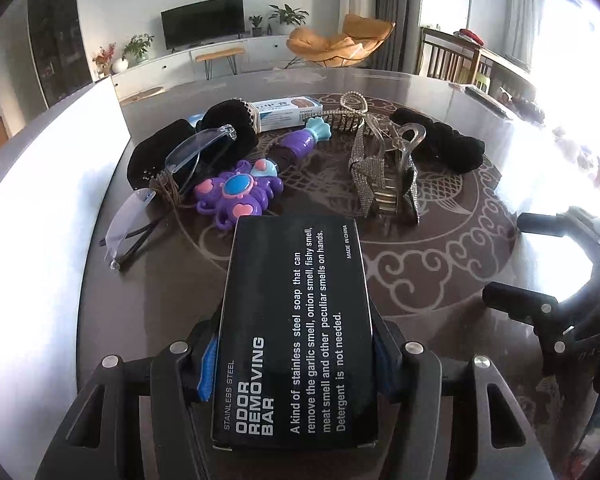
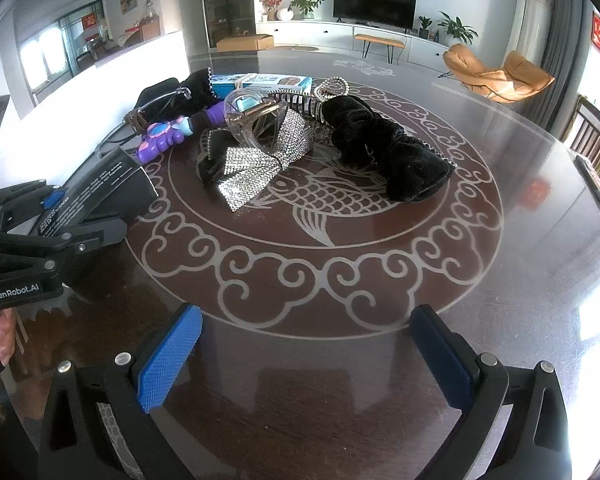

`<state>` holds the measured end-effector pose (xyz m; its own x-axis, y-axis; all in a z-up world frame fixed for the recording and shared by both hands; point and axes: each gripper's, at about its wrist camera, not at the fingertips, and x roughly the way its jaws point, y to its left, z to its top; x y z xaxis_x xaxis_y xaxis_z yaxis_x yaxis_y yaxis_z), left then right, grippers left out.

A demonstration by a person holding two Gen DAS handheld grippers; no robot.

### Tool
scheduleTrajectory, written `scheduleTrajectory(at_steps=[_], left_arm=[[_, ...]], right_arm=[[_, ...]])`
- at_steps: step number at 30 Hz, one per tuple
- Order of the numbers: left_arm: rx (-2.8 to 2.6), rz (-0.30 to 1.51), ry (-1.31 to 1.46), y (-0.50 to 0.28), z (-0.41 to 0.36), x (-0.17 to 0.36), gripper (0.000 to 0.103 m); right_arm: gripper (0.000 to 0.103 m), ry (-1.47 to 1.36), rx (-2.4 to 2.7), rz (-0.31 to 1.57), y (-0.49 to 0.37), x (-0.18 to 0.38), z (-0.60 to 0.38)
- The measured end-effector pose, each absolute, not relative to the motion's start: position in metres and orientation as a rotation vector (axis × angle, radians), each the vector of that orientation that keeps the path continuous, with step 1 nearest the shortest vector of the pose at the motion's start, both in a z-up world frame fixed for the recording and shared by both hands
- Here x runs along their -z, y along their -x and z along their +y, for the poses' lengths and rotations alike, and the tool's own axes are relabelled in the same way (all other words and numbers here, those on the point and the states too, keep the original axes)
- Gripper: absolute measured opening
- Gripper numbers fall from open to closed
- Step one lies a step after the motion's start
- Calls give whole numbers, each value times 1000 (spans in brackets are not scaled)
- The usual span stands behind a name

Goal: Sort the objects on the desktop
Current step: 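Close the left tool on the black ODOR REMOVING BAR box, then grasp the black sequined fabric with the right tool while the left tool holds the box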

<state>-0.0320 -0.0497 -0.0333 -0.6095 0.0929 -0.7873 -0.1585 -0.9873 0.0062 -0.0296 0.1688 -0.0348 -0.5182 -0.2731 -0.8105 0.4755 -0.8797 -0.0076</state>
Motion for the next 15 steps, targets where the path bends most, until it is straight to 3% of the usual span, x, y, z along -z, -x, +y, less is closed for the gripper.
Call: scheduleTrajectory(at_steps=[4,9,15], left_arm=[[-2696,113,1313,33,-50,34,58],[-2696,113,1313,32,-50,34,59],[-2696,113,1312,32,-51,34,59]], right_arm=[[102,-1211,2357,329,36,27,172],[100,-990,2428,659,72,-32,156],[100,-1271,2230,831,143,2,137]])
